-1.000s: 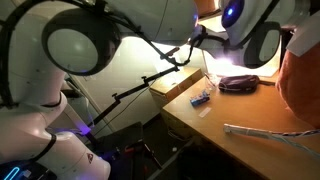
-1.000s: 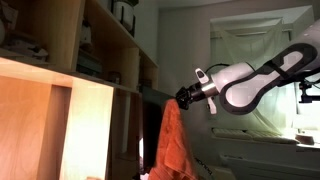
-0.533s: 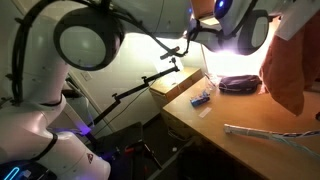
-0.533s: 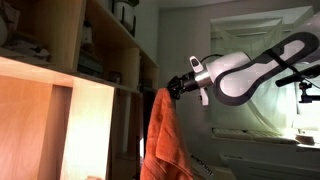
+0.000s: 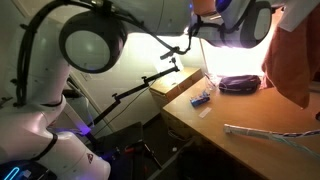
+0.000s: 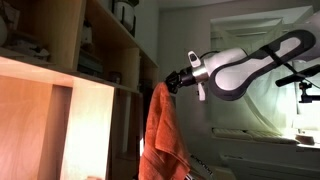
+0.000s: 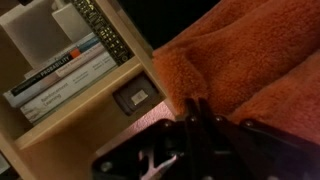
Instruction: Pick up the towel and wipe the screen of the computer monitor
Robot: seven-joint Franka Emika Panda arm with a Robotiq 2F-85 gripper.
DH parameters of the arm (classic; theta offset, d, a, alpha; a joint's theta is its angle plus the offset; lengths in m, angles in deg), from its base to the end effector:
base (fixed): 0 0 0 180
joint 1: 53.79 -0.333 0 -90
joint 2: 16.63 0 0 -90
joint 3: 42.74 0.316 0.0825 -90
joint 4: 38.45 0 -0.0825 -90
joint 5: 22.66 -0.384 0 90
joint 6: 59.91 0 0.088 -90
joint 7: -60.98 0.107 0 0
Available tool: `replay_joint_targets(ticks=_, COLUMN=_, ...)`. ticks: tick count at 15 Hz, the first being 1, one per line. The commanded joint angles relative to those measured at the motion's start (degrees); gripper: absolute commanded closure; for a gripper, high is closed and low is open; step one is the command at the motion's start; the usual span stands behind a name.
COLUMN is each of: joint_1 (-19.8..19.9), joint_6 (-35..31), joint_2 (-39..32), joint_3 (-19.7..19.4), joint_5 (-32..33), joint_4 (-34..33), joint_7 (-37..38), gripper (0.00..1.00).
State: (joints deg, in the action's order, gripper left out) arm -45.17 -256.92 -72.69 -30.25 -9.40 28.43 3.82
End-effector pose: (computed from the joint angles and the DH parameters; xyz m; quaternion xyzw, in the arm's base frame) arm 0.8007 -0.0013 0.3673 0.6739 0.4157 0.5469 0.2720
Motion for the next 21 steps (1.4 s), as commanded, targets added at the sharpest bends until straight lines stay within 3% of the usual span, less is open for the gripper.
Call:
replay_joint_targets(ticks=1, joint_1=0.92, joint_6=4.41, joint_2=-3.31, joint_3=1.57, joint_5=0.86, joint_4=-6.55, joint_7=-0.39, gripper=0.96)
replay_joint_targets(ticks=9, joint_1=1.37, joint_6=17.24, joint_2=-12.87, joint_3=1.03, joint_5=-0.05, joint_4=-19.86, joint_7=-1.53, gripper=0.96)
replay_joint_targets(ticks=13, joint_1=2.22, joint_6=22.37, joint_2=-17.38, joint_3=-1.4, joint_5=-0.9, joint_4=-27.32, joint_7=-0.17, gripper=0.96)
replay_joint_targets(ticks=18, joint_1=4.43, joint_6=25.9, joint_2=-20.55, joint_3=-2.17, joint_5=-1.55, joint_4=-33.66, joint_7=0.95, gripper=0.96)
replay_joint_targets(ticks=21, joint_1=4.79, joint_6=26.81, joint_2=-20.96, joint_3=-5.06, joint_5=-1.67, joint_4=-36.22, joint_7=3.8, gripper=0.96)
